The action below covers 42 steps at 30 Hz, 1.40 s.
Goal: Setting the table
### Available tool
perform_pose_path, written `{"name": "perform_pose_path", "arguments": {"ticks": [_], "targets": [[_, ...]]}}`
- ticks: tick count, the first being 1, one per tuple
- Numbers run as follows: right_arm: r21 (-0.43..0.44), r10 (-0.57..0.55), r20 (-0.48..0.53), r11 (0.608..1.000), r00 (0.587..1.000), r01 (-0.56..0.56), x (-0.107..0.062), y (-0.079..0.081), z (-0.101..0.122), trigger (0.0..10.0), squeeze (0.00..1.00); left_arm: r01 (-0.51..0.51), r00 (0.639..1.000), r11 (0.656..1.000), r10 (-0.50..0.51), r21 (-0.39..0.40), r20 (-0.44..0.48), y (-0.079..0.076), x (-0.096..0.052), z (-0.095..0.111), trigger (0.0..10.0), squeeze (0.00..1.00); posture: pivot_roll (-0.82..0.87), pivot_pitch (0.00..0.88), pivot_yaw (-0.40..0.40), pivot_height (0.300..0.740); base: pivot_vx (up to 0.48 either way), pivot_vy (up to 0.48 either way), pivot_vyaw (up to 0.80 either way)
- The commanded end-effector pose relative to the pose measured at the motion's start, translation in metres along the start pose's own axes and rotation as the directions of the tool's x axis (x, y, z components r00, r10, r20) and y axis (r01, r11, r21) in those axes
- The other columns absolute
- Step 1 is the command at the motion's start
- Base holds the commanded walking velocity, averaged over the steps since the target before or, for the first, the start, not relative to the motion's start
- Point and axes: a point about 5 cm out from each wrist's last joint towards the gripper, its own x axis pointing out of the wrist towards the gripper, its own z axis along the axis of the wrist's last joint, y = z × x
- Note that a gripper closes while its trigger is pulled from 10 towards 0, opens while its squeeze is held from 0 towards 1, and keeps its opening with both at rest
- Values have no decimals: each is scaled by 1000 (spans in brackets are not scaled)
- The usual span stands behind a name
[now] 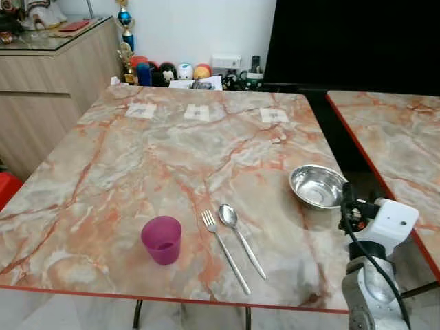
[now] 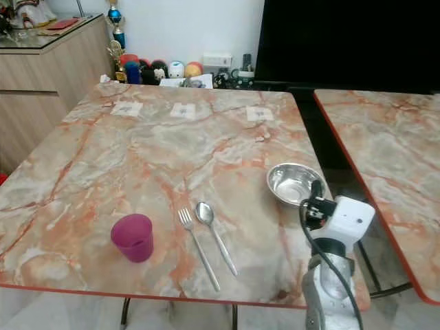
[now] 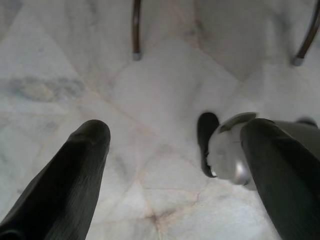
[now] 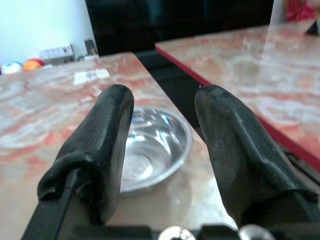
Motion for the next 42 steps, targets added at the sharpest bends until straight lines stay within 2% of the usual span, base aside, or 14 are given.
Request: {"name": "perform_pose_path", "arguments": {"ticks": [1,6,10,11,12,13,16,19,23,30,33,35,42], "targets": [[-14,-28,-36,1000,999,27,2,-8,-6,10000,0,4,999,1000,-4,-3,-40,-1,-3,-12,10000,0,-25,80,-25,740,0,0,0],[4,-42,-43,999,998,42,9,-6,-5,10000,0,7,999,1000,-7,-4,-44,-2,-4,-13,10000,0,-27,83,-23,740,0,0,0],[69,-90,-77,993,993,95,28,-8,-4,10000,0,8,998,1000,-8,-4,-54,-3,-5,-17,10000,0,-28,91,-17,740,0,0,0],[69,-90,-77,993,993,95,28,-8,-4,10000,0,8,998,1000,-8,-4,-54,-3,-5,-17,10000,0,-28,91,-17,740,0,0,0],[105,-113,-104,987,988,124,36,-8,-4,10000,0,8,998,1000,-8,-4,-56,-4,-5,-17,10000,0,-29,92,-15,740,0,0,0],[141,-124,-158,979,980,147,45,-6,-7,10000,0,8,998,1000,-8,-5,-58,-4,-5,-17,10000,0,-34,97,-8,740,0,0,0],[211,-146,-191,960,971,185,58,-2,-9,10000,0,11,998,1000,-11,0,-62,-4,-5,-18,10000,0,-34,97,-8,740,0,0,0],[184,-148,-240,963,960,195,68,2,-13,10000,0,10,998,1000,-10,1,-61,-4,-5,-17,10000,0,-34,97,-8,740,0,0,0],[274,-111,-262,944,959,185,79,12,-12,10000,0,7,998,1000,-7,1,-56,-3,-4,-15,10000,0,-11,84,-7,740,0,0,0],[305,-103,-294,932,950,195,83,20,-18,10000,0,6,998,1000,-5,14,-57,-1,-4,-14,10000,0,-1,73,2,740,0,0,0],[295,-101,-319,934,943,200,82,19,-24,10000,0,3,998,1000,-2,16,-55,0,-4,-14,10000,0,-1,73,2,740,0,0,0],[325,-106,-358,917,928,230,82,17,-31,10000,0,-2,998,1000,4,19,-55,3,-4,-14,10000,0,6,67,2,740,0,0,0],[321,-98,-353,921,930,219,84,18,-31,10000,0,-4,998,999,6,32,-60,6,-5,-15,10000,0,10,52,8,740,0,0,0]]}}
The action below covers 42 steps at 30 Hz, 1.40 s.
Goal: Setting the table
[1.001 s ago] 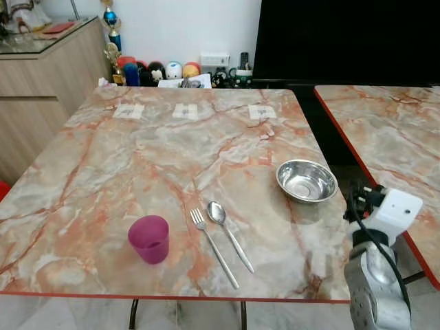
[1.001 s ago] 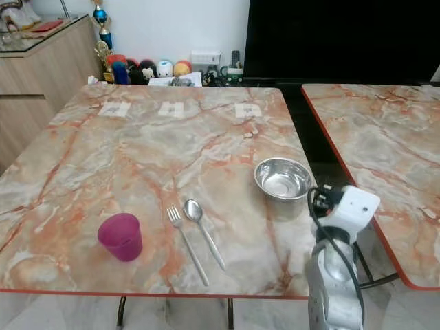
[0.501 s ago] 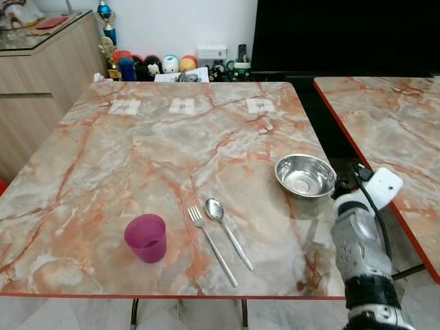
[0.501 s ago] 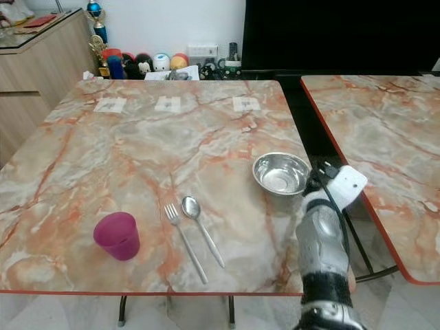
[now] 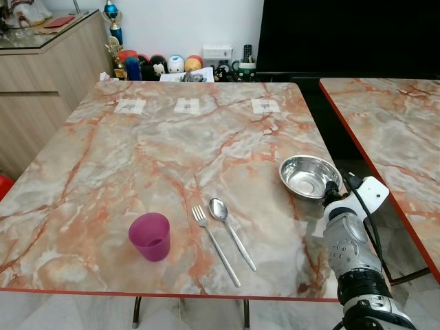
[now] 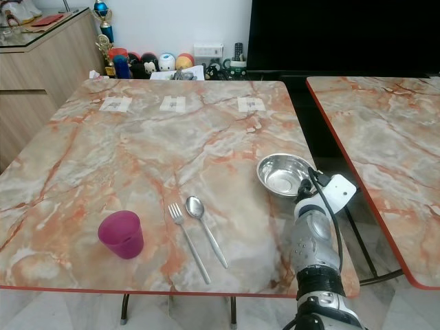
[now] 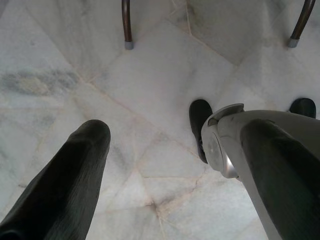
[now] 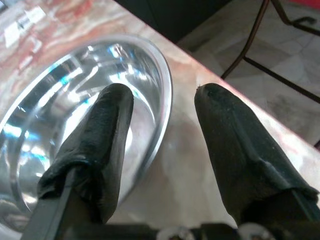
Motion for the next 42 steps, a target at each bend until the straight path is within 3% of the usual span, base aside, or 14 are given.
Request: {"name": "perform_pose_path", "arguments": {"ticks": [1,30,32,42], "targets": [[9,4,-4,1000,1000,-4,2,2,1,10000,0,-1,999,1000,2,21,-37,2,-2,-8,10000,0,12,50,9,740,0,0,0],[136,36,-85,990,996,-24,8,14,-10,10000,0,17,1000,999,-16,37,-14,-3,0,-3,10000,0,32,67,4,740,0,0,0],[148,41,-91,989,995,-27,7,16,-11,0,0,17,1000,999,-16,34,-14,-4,-1,-3,10000,0,33,71,2,740,0,0,0],[157,45,-99,987,994,-29,7,18,-14,0,0,15,1000,999,-14,29,-17,-4,-1,-5,10000,0,37,84,-1,740,0,0,0]]}}
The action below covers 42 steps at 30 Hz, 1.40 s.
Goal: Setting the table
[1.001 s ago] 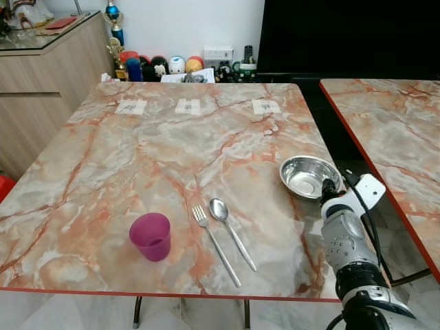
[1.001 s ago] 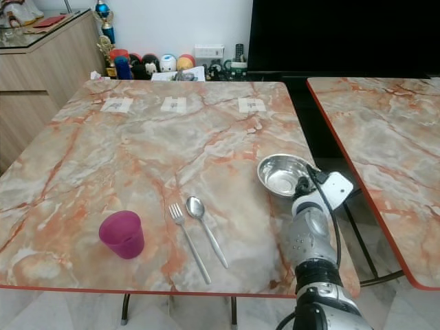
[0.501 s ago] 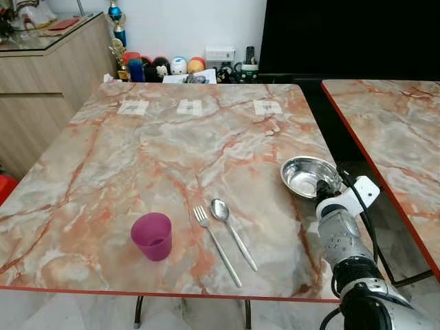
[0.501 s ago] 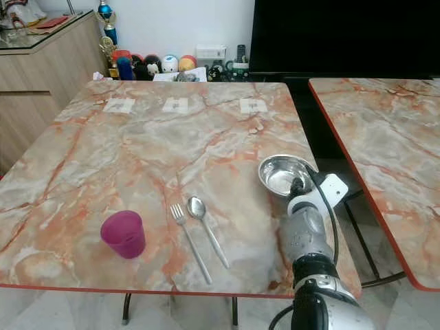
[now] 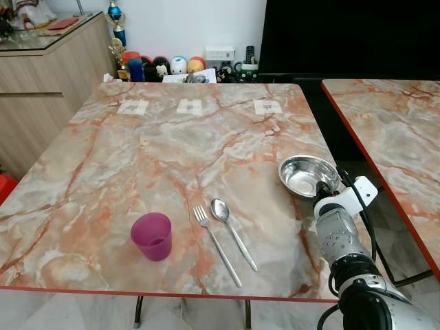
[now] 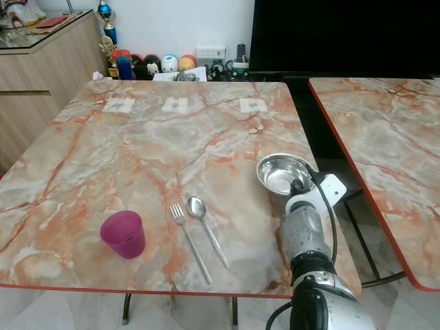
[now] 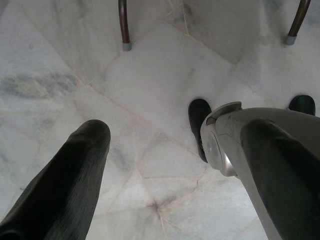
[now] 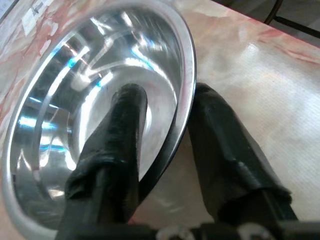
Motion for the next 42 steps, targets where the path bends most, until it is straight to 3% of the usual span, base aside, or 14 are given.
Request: {"name": "perform_pose_path", "arguments": {"ticks": [1,18,22,28,31,34,35,36,37,42], "targets": [[11,6,-5,1000,1000,-6,0,5,-1,0,0,-4,1000,1000,4,3,-19,0,-2,-6,10000,0,37,85,-1,740,0,0,0],[33,6,-5,999,1000,-6,0,6,-4,0,0,-4,999,1000,4,0,-33,0,-3,-10,10000,0,41,97,-5,740,0,0,0],[76,34,47,996,998,-38,-1,9,0,0,0,-9,999,1000,9,0,-35,0,-3,-11,10000,0,40,100,-6,740,0,0,0],[216,82,135,970,988,-110,-6,14,4,0,0,-12,999,1000,12,7,-35,0,-3,-11,10000,0,26,108,-3,740,0,0,0],[226,116,165,962,979,-152,-9,18,7,0,0,-14,999,1000,14,9,-35,0,-3,-12,10000,0,27,110,-4,740,0,0,0],[204,216,246,942,945,-268,-19,26,15,0,0,-23,999,1000,23,13,-34,2,-4,-13,10000,0,26,114,-7,740,0,0,0],[197,230,258,938,938,-284,-22,25,16,1765,0,-27,999,1000,28,11,-36,3,-5,-14,10000,0,26,115,-8,740,0,0,0],[193,238,265,936,935,-293,-24,25,16,1765,0,-31,999,999,31,9,-36,4,-5,-14,10000,0,26,115,-8,740,0,0,0],[180,252,274,935,928,-306,-27,22,17,10000,0,-38,998,999,38,6,-40,6,-6,-15,10000,0,26,115,-8,740,0,0,0],[163,272,319,928,908,-335,-40,4,24,10000,0,-89,994,995,87,-37,-60,21,-10,-23,10000,0,22,111,-9,740,0,0,0]]}}
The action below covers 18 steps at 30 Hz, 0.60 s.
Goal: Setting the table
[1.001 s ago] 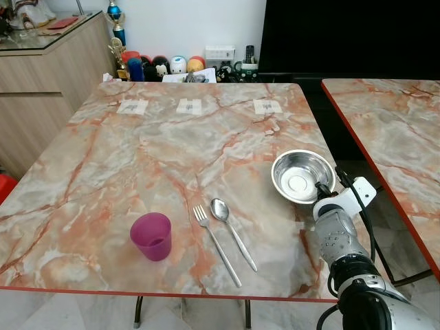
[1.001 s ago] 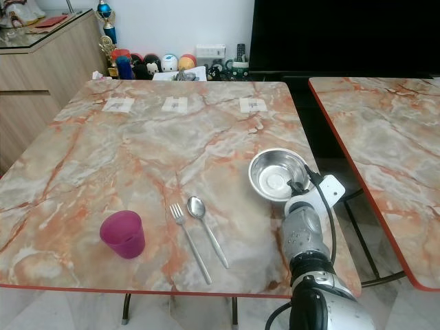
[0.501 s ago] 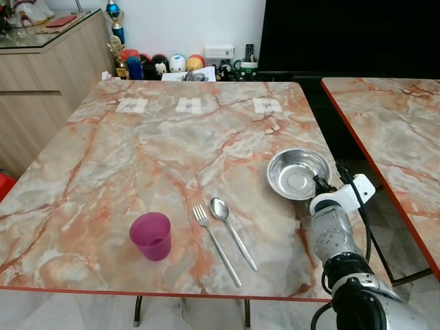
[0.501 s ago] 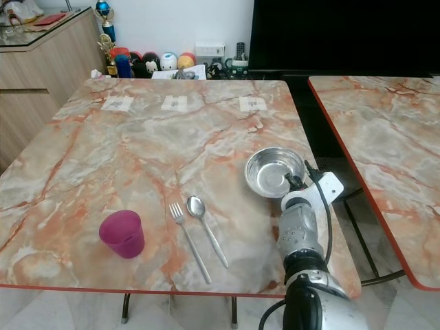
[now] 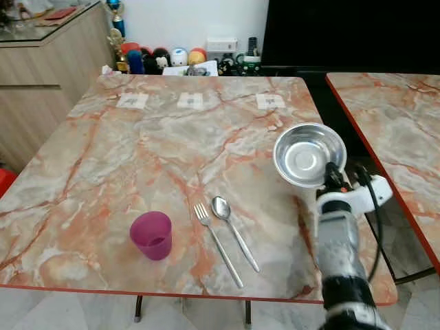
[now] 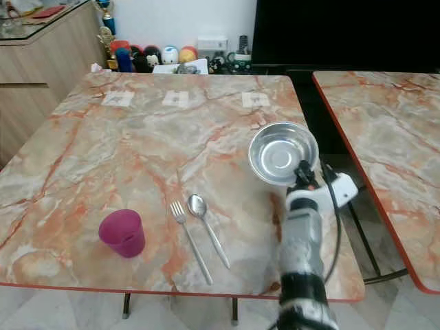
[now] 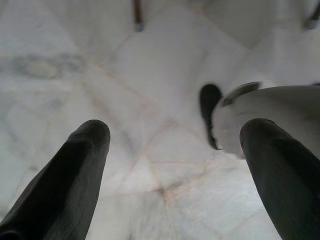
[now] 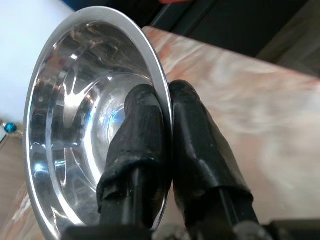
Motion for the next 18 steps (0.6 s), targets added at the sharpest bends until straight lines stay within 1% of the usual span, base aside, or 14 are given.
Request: {"name": "perform_pose_path", "arguments": {"ticks": [1,4,6,8,10,12,18], "targets": [[35,34,43,999,998,-36,-2,5,11,10000,0,-29,999,999,28,-23,-30,8,-3,-9,10000,0,23,108,-9,740,0,0,0],[78,46,51,996,998,-50,-5,6,12,10000,0,-27,999,1000,26,-11,-30,9,-4,-10,10000,0,21,93,-5,740,0,0,0],[74,52,48,996,998,-55,-6,7,11,10000,0,-26,999,1000,26,-10,-30,9,-4,-10,10000,0,22,89,-4,740,0,0,0],[80,60,46,995,997,-63,-9,9,9,10000,0,-26,999,1000,26,-15,-21,8,-3,-7,10000,0,27,56,2,740,0,0,0],[83,63,44,994,997,-66,-10,10,8,10000,0,-27,1000,999,26,-18,-17,8,-2,-6,10000,0,27,56,2,740,0,0,0],[91,77,32,993,997,-79,-15,14,5,10000,0,-28,1000,999,28,-23,5,8,0,2,10000,0,28,29,7,740,0,-120,0],[90,81,31,992,996,-83,-17,15,6,10000,0,-33,999,999,33,-22,24,11,3,13,10000,0,15,3,18,740,0,0,0]]}}
